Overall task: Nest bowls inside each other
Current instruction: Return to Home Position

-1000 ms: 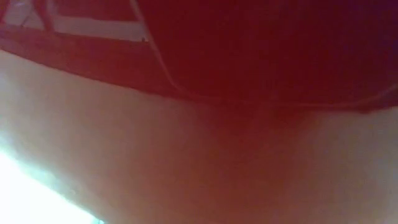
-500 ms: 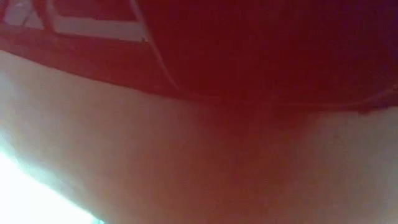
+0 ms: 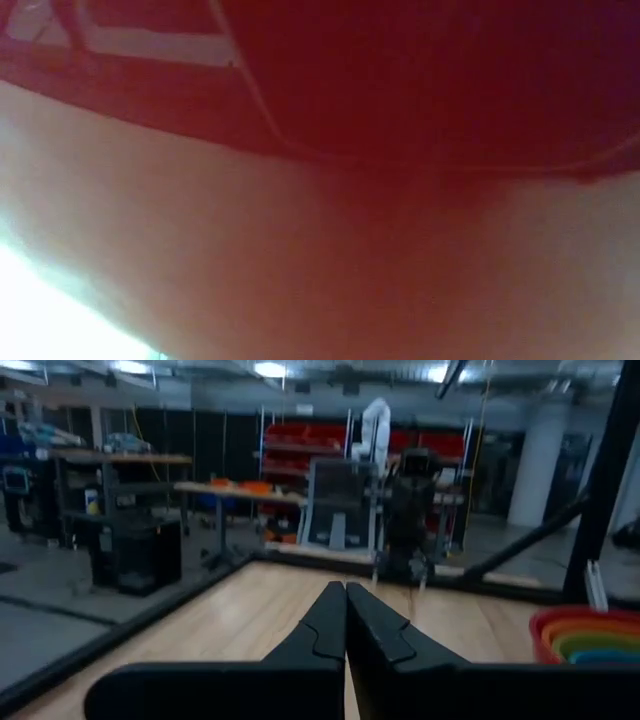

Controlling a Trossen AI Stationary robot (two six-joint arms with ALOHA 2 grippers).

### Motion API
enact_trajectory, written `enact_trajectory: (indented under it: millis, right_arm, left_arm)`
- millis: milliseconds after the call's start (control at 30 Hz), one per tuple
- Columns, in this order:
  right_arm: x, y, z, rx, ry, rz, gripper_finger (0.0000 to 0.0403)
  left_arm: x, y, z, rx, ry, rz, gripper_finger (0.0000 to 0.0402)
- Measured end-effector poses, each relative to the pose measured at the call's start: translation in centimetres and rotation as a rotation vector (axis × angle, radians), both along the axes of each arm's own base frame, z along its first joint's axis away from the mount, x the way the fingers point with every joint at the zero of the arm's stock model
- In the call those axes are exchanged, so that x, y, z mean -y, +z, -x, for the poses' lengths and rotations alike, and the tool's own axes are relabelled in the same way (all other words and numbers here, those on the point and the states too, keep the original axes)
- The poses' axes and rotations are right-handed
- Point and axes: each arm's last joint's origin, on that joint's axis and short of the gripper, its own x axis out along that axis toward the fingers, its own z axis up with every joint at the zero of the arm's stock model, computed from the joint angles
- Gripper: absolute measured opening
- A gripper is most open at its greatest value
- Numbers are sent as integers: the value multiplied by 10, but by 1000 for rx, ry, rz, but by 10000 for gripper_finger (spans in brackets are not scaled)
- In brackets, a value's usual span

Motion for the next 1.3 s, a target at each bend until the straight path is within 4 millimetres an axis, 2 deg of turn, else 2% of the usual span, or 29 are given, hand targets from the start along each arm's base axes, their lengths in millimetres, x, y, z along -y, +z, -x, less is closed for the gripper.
enact_trajectory:
  millis: [100, 333, 567, 800, 1300]
  right_arm:
    - [1, 0, 0, 0, -6, -21, 7]
    - [-3, -1, 0, -17, 149, -77, 7]
    - [0, -1, 0, -14, 66, -126, 10]
    - [0, -1, 0, -14, 65, -139, 19]
    - [0, -1, 0, -13, 61, -140, 18]
  left_arm:
    - [0, 4, 1, 43, -7, -4, 7]
    - [5, -2, -1, -19, -187, 16, 7]
    - [5, -1, -1, -4, -186, 10, 7]
    - [3, -2, -1, -8, -102, 35, 7]
    - [2, -2, -1, -7, -94, 41, 7]
